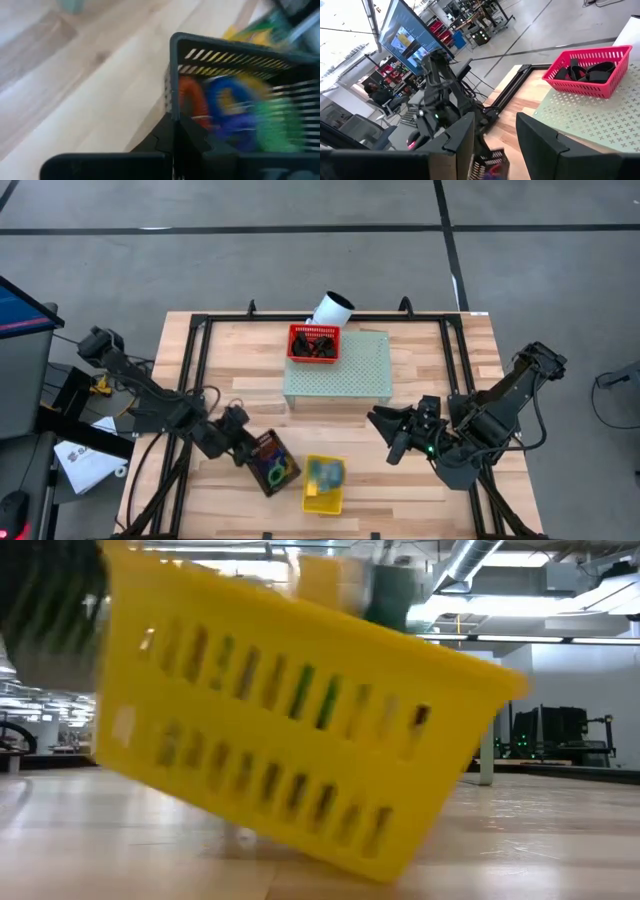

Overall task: Pick & Place Office Desk Supplies
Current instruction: Put the black bin on the shelf, then put the green spring keychain into the black bin

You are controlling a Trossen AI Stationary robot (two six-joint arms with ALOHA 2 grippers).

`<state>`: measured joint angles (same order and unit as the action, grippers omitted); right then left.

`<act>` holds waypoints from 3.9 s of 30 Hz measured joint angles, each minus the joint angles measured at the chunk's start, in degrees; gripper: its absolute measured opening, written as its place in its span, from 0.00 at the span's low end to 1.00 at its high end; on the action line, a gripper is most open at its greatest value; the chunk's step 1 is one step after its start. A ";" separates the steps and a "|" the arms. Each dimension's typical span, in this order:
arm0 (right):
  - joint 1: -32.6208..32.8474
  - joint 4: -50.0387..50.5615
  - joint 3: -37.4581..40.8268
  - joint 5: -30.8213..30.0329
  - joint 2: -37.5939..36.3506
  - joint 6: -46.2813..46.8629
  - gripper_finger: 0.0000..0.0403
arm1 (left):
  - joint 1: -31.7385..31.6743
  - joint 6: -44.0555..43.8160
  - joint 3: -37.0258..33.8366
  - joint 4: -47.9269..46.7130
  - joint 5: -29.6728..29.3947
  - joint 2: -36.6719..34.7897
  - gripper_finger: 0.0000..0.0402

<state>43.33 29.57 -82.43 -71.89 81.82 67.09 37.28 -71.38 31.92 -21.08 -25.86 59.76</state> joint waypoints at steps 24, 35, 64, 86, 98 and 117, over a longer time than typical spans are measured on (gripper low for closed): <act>0.00 0.96 0.00 -0.05 -0.01 -0.04 0.35 | -2.94 -5.98 0.04 -1.24 -5.93 -4.25 0.00; 0.02 0.88 0.00 0.02 -0.02 0.44 0.35 | -1.75 7.49 0.04 -8.42 8.99 -4.23 0.00; -0.01 -1.81 0.00 1.00 -0.02 0.48 0.35 | -2.80 31.06 0.96 -18.34 7.87 -6.29 0.51; -0.85 0.47 0.00 1.61 0.00 1.95 0.35 | -11.76 55.15 11.72 16.30 24.39 27.23 0.52; -0.61 1.14 0.00 3.36 0.00 1.99 0.35 | -13.01 55.85 11.69 19.84 25.12 34.71 0.47; -0.61 1.32 0.02 5.00 0.00 1.99 0.35 | -13.85 54.21 11.69 22.06 26.59 39.05 0.25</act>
<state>42.72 30.89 -82.41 -66.89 81.82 69.08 23.43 -17.17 43.62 0.98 0.72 98.80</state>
